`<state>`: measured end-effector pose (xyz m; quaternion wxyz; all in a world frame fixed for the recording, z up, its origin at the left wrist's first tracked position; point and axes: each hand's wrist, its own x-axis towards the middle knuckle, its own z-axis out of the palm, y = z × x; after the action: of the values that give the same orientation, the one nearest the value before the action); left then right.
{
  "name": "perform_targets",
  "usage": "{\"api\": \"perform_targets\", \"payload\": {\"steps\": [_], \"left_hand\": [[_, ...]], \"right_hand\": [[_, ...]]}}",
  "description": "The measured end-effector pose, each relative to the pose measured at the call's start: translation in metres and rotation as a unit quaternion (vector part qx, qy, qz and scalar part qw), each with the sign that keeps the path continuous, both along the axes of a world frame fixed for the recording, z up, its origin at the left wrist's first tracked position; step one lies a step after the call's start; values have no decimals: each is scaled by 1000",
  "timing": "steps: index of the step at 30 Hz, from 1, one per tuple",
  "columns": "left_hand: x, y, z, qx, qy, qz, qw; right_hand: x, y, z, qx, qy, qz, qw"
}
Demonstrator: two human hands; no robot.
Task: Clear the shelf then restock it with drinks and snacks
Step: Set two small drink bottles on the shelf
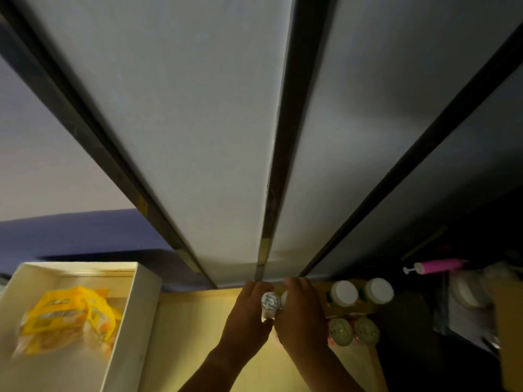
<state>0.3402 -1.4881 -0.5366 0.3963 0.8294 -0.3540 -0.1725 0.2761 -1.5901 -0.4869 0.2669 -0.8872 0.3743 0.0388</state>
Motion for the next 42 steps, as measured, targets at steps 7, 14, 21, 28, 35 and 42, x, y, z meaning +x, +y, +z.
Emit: {"api": "perform_targets", "payload": {"steps": [7,14,21,28,35,42], "left_hand": [[5,7,10,-27,48,-22,998],[30,37,57,59,14,-87,994],[43,58,139,78,-123,-81,986],[24,132,225,111,-242,53,962],[-43,241,293,162,-291,162,929],[-115,383,332,206,-280,286,893]], "right_hand": [[-7,0,10,-3,-14,26,1000],[-28,0,37,3,-123,53,991],[-43,8,99,-49,-198,100,974],[-47,29,192,-75,-247,208,943],[-54,97,243,-111,-262,315,905],[-69,237,279,-107,-253,430,860]]}}
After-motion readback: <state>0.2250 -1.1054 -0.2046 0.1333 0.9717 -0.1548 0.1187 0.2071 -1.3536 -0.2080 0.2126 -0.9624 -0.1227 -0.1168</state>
